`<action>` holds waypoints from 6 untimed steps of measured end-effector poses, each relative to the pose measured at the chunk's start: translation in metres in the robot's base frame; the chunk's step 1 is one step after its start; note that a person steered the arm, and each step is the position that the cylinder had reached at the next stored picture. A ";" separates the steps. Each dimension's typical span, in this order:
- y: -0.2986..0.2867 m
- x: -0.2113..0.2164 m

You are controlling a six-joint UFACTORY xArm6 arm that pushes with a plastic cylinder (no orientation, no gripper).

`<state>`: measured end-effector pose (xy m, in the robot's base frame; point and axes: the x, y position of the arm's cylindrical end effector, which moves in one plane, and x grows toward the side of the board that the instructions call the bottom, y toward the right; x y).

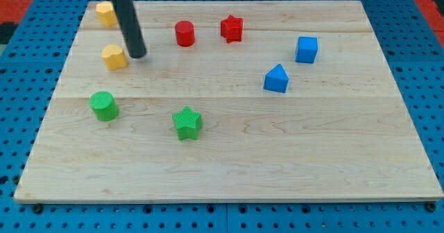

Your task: Put the yellow heart to the bottom of the yellow hexagon

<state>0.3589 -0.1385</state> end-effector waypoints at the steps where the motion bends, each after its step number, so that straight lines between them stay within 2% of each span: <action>1: -0.031 0.012; 2: -0.092 -0.005; 4: -0.112 -0.067; 5: -0.155 -0.032; 6: -0.166 -0.044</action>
